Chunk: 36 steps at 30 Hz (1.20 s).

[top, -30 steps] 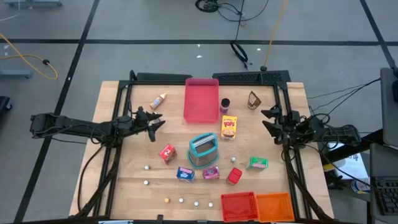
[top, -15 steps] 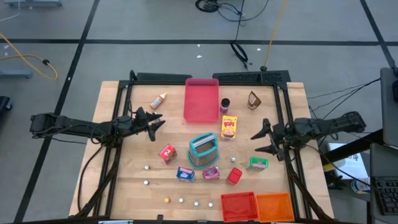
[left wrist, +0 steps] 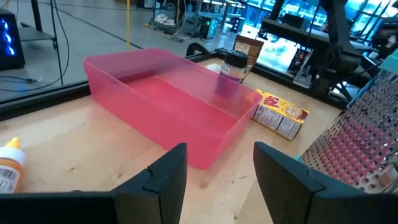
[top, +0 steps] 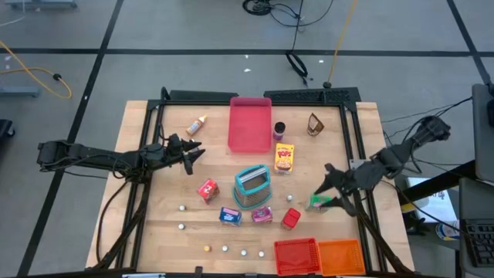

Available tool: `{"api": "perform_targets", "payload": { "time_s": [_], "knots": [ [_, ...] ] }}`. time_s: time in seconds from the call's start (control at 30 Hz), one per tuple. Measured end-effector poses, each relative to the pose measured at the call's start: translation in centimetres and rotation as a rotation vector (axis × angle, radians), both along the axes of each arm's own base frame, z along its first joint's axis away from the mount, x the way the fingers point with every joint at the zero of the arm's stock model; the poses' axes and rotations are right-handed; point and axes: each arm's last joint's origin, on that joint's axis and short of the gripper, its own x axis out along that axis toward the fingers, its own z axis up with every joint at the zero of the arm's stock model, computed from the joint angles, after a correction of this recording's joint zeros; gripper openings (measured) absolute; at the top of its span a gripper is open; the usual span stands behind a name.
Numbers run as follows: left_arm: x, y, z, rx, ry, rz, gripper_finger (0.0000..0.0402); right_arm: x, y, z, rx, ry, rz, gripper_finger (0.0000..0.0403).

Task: Pick & Place Kitchen Items
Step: Put the green cereal box into the pink bin

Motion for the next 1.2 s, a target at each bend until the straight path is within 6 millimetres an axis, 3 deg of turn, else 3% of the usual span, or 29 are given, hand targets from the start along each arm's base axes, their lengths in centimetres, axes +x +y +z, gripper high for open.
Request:
{"api": "perform_targets", "payload": {
  "time_s": [0.3, 0.47, 0.63, 0.87, 1.2],
  "knots": [
    [0.0, 0.0, 0.0, 0.000, 0.000, 0.000, 0.0186, 2.0, 5.0, 1.9, 0.033, 0.111, 0.094, 0.0176],
    [0.0, 0.0, 0.0, 0.000, -0.001, 0.000, 0.0186, 3.0, 6.1, 3.4, -0.031, 0.191, 0.091, 0.0171],
    [0.0, 0.0, 0.0, 0.005, 0.001, -0.001, 0.0186, 3.8, 5.5, 4.2, -0.161, 0.354, 0.036, 0.0171],
    [0.0, 0.0, 0.0, 0.008, 0.003, -0.001, 0.0186, 5.0, 4.4, 2.3, -0.231, 0.587, -0.085, 0.0191],
    [0.0, 0.0, 0.0, 0.010, 0.004, -0.001, 0.0186, 5.5, 2.9, 1.5, -0.290, 0.693, -0.124, 0.0233]
  ]
}}
